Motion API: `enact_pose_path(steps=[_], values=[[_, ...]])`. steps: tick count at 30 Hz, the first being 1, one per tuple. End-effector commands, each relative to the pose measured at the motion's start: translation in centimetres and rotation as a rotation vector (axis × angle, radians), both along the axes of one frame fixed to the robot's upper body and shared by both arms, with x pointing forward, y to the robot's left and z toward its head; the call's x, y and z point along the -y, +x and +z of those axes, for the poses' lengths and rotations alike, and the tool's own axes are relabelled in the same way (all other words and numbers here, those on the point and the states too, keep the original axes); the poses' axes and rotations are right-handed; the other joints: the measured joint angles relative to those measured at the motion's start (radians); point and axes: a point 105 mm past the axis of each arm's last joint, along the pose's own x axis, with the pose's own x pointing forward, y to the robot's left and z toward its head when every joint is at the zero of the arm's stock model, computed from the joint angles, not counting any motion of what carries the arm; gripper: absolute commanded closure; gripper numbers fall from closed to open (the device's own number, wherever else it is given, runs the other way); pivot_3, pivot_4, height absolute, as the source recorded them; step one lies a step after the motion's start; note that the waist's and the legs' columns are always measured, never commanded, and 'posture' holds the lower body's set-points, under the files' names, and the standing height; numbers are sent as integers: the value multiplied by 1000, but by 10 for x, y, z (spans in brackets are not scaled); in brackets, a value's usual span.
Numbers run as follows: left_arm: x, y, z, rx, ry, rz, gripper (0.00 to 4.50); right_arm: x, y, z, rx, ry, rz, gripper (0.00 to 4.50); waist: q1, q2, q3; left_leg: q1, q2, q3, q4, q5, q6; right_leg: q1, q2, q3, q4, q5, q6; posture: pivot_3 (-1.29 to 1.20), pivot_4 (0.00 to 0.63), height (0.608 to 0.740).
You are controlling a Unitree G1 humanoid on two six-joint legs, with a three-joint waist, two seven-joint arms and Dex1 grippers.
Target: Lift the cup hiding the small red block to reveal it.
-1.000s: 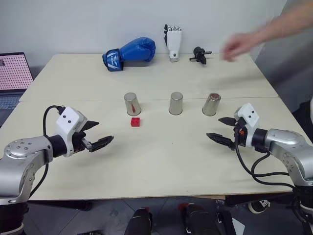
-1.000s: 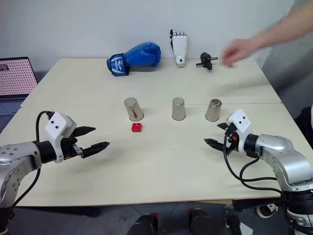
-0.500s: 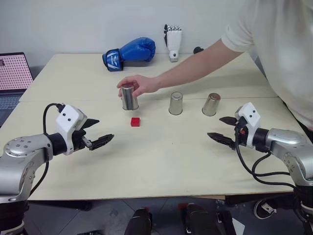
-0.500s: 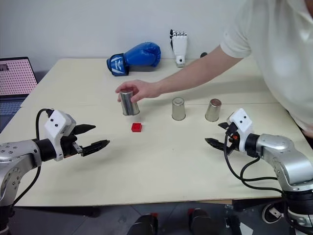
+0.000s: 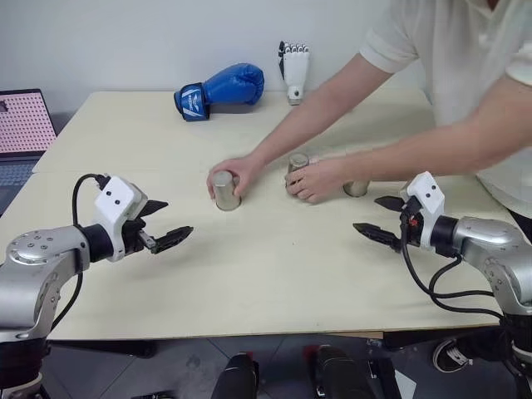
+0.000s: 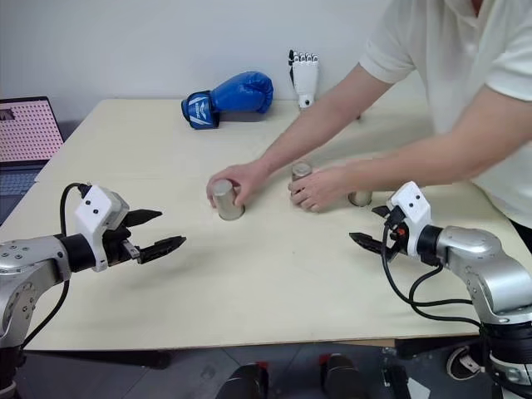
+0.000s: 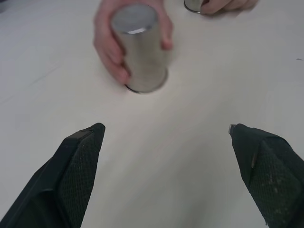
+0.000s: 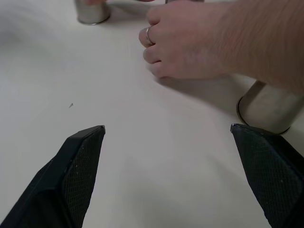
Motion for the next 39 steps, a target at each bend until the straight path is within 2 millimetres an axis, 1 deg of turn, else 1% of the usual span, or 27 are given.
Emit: enact_pose_path(steps=[1,9,17,21,24,26,29,30,34,37,39], values=[[-1,2,12,45,30,-10,27,0,1,15,58,-12,10,0,0,0,0,0,0,0,0,0,0,0,0,0,0,0,0,0,150,740],[-1,1,11,47,33,-14,27,-1,1,15,58,-12,16,0,0,0,0,0,0,0,0,0,0,0,0,0,0,0,0,0,150,740],[6,1,10,46,26,-40,27,-6,0,8,41,11,13,0,0,0,0,0,0,0,0,0,0,0,0,0,0,0,0,0,150,740],[11,1,11,51,8,-60,27,-25,5,-3,23,45,43,0,-1,0,0,0,0,0,0,0,0,0,0,0,0,0,0,0,150,740],[20,0,14,60,-43,-75,27,-41,14,-10,27,76,53,0,-2,0,0,1,0,0,0,0,0,0,0,0,1,0,0,0,150,740],[33,-2,12,68,-68,-102,27,-53,26,-17,24,89,44,0,-4,0,0,1,0,1,0,0,0,0,0,0,1,0,0,0,150,740],[59,-7,8,72,-119,-162,27,-72,52,-28,22,90,11,0,-6,0,0,1,0,1,1,0,0,0,0,1,1,1,-1,0,150,740],[65,-8,7,72,-125,-176,27,-78,60,-29,26,96,4,0,-6,0,0,1,0,1,1,0,0,0,0,1,1,3,-4,0,150,740],[84,-8,6,93,-148,-190,27,-97,87,-24,35,126,-12,0,-9,0,0,0,0,0,0,0,0,-1,0,1,1,3,-5,0,150,740],[88,-8,6,102,-166,-170,27,-104,101,-23,37,139,-16,0,-10,0,0,0,0,0,0,0,0,-1,0,1,1,4,-5,0,150,740],[89,-8,4,103,-173,-161,27,-113,107,-20,23,177,-1,0,-10,0,0,0,0,0,0,0,0,-1,0,1,2,4,-5,0,150,740]])
